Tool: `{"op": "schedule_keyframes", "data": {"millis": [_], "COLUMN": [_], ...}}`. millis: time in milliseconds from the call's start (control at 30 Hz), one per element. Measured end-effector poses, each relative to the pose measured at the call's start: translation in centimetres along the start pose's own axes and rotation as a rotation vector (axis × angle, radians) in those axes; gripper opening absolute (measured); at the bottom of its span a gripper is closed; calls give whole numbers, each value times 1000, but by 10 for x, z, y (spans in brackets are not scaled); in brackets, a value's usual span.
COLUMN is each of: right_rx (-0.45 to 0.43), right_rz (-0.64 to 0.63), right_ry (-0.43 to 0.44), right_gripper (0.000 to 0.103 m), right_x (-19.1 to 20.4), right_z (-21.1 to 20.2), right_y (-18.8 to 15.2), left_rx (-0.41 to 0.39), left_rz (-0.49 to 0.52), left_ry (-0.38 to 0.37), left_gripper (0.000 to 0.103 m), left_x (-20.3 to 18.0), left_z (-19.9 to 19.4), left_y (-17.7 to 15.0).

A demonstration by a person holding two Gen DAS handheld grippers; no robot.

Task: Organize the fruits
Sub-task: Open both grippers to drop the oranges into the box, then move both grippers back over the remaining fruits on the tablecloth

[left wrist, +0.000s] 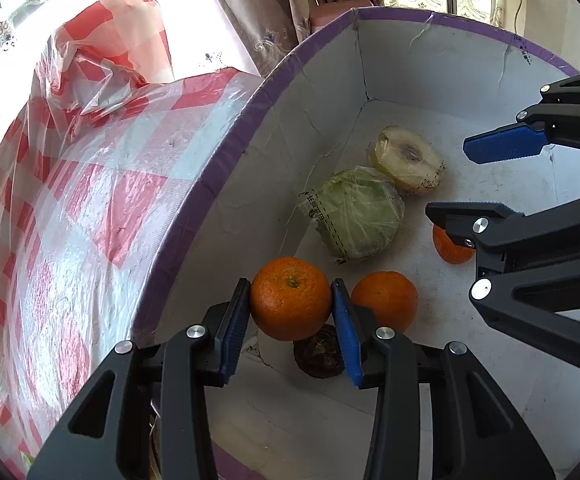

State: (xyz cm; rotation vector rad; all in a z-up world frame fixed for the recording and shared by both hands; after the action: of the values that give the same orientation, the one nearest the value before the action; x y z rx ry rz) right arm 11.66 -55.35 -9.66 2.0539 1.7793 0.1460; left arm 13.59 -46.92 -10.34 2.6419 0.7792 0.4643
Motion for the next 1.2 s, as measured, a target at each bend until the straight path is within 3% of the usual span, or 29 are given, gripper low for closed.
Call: {"op": "schedule_keyframes", "data": {"millis": [300, 433, 667, 833, 1200], "right_rx": [-19, -26, -43, -79, -257], "right_rz": [19, 39, 57, 64, 143], "right_ry": [-2, -4, -12, -25, -8], "right_gripper": [69, 74, 78, 78, 83], "right_x": [-2, -6, -11, -14, -3], "right_z": [-3, -6, -14, -32, -88], "right_y": [1, 2, 3, 11, 39], "left_rx": [-17, -42, -133, -213, -315], "left_rz": [-13, -50, -106, -155, -260], "left_ry": [-2, -20, -45, -45, 52], "left_gripper": [44, 44, 46, 53, 57], "left_x": [3, 11, 22, 35, 88], "left_z": [-3, -9, -31, -53, -99], "left_y": [0, 1, 6, 6, -20]}}
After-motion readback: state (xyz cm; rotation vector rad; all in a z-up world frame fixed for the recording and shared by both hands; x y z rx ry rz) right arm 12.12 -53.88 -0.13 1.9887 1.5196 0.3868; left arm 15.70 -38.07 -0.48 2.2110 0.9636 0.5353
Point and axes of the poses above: each gripper's, at about its wrist camera, not at the fingertips, and z roughly the way its jaws point, x to its left, y to its top, the point moved 7 cm from there along z, roughly the way its jaws point, and after that the axes turned 6 degrees about -y, right-handed, at the moved point
